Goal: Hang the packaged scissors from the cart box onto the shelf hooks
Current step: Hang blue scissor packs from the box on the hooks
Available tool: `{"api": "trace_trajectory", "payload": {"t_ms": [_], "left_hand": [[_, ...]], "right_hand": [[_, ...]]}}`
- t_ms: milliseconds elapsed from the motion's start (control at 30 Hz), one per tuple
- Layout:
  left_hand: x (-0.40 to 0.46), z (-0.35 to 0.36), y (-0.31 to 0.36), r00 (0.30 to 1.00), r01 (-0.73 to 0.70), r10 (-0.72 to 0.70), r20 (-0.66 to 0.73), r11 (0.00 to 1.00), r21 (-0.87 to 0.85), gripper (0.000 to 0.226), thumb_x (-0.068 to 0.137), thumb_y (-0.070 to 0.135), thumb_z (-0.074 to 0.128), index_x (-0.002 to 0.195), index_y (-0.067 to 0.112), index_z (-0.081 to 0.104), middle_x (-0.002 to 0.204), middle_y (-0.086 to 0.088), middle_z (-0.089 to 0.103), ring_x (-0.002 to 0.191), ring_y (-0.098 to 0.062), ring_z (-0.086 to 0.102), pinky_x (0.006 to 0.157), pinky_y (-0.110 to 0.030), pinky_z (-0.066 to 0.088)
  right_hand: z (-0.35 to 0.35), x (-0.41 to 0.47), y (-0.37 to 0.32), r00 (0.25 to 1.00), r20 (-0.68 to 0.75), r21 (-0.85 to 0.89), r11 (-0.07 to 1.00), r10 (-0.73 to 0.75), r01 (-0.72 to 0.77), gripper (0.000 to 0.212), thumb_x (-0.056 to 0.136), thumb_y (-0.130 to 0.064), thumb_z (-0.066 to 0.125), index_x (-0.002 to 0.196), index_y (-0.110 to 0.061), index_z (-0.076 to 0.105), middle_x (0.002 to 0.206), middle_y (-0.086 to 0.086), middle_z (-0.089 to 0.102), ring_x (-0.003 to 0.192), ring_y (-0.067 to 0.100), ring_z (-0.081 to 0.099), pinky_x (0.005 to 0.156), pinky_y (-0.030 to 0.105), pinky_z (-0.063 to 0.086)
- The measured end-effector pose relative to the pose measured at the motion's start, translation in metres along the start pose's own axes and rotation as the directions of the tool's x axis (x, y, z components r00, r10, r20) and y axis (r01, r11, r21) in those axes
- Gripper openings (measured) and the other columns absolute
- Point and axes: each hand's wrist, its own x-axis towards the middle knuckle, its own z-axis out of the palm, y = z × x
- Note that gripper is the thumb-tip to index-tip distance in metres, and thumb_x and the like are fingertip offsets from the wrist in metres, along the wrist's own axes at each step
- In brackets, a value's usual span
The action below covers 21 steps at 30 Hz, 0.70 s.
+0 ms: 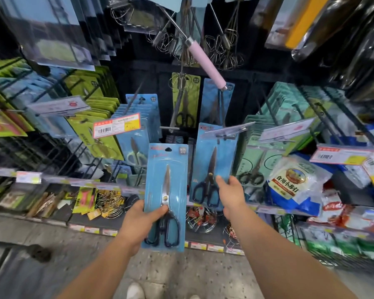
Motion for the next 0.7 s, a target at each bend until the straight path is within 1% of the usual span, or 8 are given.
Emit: {"api": "trace_trajectory", "payload": {"t_ms": [133, 200, 300, 367, 433, 500, 600, 700], "left_hand": [[0.001, 0.005, 0.003, 0.999, -0.010, 0.010, 0.040, 1.000, 0.009, 0.020, 0.085, 0.017, 0.076, 0.103, 0.018, 0.069, 0.092, 0.001, 0.077, 0.087, -0.015, 0.073, 0.076, -0.030, 0.056], [0.002, 0.007, 0.003, 0.998, -0.011, 0.011, 0.055, 1.000, -0.001, 0.021, 0.084, 0.017, 0.076, 0.103, 0.018, 0.068, 0.093, 0.001, 0.077, 0.086, -0.014, 0.073, 0.074, -0.029, 0.055], [0.001, 0.010, 0.002, 0.997, -0.024, 0.024, 0.068, 1.000, 0.007, 0.020, 0.084, 0.016, 0.076, 0.102, 0.020, 0.067, 0.092, 0.002, 0.077, 0.086, -0.012, 0.073, 0.080, -0.033, 0.056], [-0.001, 0.014, 0.001, 0.996, -0.037, 0.037, 0.077, 0.999, 0.008, 0.020, 0.084, 0.016, 0.076, 0.102, 0.019, 0.067, 0.093, 0.002, 0.077, 0.089, -0.014, 0.072, 0.084, -0.035, 0.056], [-0.004, 0.020, 0.000, 0.995, -0.049, 0.049, 0.084, 0.999, -0.005, 0.020, 0.084, 0.014, 0.076, 0.101, 0.018, 0.067, 0.094, 0.002, 0.076, 0.089, -0.014, 0.072, 0.079, -0.031, 0.056], [-0.007, 0.027, 0.000, 0.993, -0.062, 0.064, 0.097, 0.998, -0.017, 0.021, 0.084, 0.011, 0.076, 0.102, 0.016, 0.066, 0.094, 0.001, 0.076, 0.088, -0.014, 0.073, 0.073, -0.025, 0.055], [-0.010, 0.040, 0.000, 0.989, -0.081, 0.084, 0.119, 0.996, -0.025, 0.023, 0.083, 0.008, 0.076, 0.104, 0.014, 0.067, 0.095, -0.001, 0.077, 0.092, -0.019, 0.073, 0.078, -0.031, 0.058], [-0.011, 0.054, 0.002, 0.985, -0.101, 0.104, 0.139, 0.994, -0.027, 0.023, 0.082, 0.008, 0.077, 0.103, 0.015, 0.068, 0.094, 0.001, 0.077, 0.091, -0.018, 0.073, 0.085, -0.036, 0.058]], "right_hand": [[-0.001, -0.001, -0.001, 0.998, -0.031, -0.030, 0.998, 0.061, -0.062, 0.049, 0.099, -0.030, 0.056, 0.143, -0.011, 0.044, 0.138, 0.010, 0.055, 0.118, 0.029, 0.053, 0.103, 0.040, 0.040], [-0.002, -0.009, 0.003, 0.991, -0.026, -0.147, 0.980, 0.132, -0.134, 0.051, 0.100, -0.026, 0.053, 0.146, -0.009, 0.039, 0.135, 0.013, 0.054, 0.115, 0.030, 0.055, 0.102, 0.041, 0.042], [-0.005, -0.023, 0.013, 0.956, 0.161, -0.194, 0.957, 0.247, -0.215, 0.035, 0.099, -0.022, 0.055, 0.128, -0.003, 0.058, 0.095, 0.007, 0.065, 0.073, 0.017, 0.058, 0.074, 0.033, 0.053], [-0.012, -0.035, 0.019, 0.897, 0.358, -0.038, 0.964, 0.260, -0.264, 0.039, 0.097, -0.039, 0.057, 0.121, -0.009, 0.063, 0.097, 0.007, 0.071, 0.085, 0.020, 0.066, 0.078, 0.033, 0.055], [-0.019, -0.044, 0.021, 0.835, 0.515, -0.005, 0.975, 0.194, -0.223, 0.044, 0.095, -0.049, 0.053, 0.120, -0.015, 0.065, 0.103, 0.007, 0.073, 0.098, 0.024, 0.068, 0.094, 0.041, 0.053], [-0.023, -0.054, 0.019, 0.803, 0.586, -0.032, 0.994, 0.107, -0.109, 0.034, 0.095, -0.039, 0.058, 0.118, -0.015, 0.067, 0.104, 0.005, 0.074, 0.097, 0.023, 0.069, 0.091, 0.038, 0.054], [-0.028, -0.060, 0.020, 0.863, 0.506, -0.083, 0.994, -0.013, 0.064, 0.012, 0.091, -0.016, 0.067, 0.103, -0.012, 0.069, 0.098, 0.007, 0.076, 0.088, 0.021, 0.070, 0.077, 0.031, 0.055], [-0.038, -0.061, 0.019, 0.899, 0.432, -0.048, 0.994, -0.072, 0.103, 0.009, 0.090, -0.011, 0.068, 0.098, -0.008, 0.070, 0.095, 0.011, 0.076, 0.086, 0.026, 0.070, 0.084, 0.044, 0.056]]}}
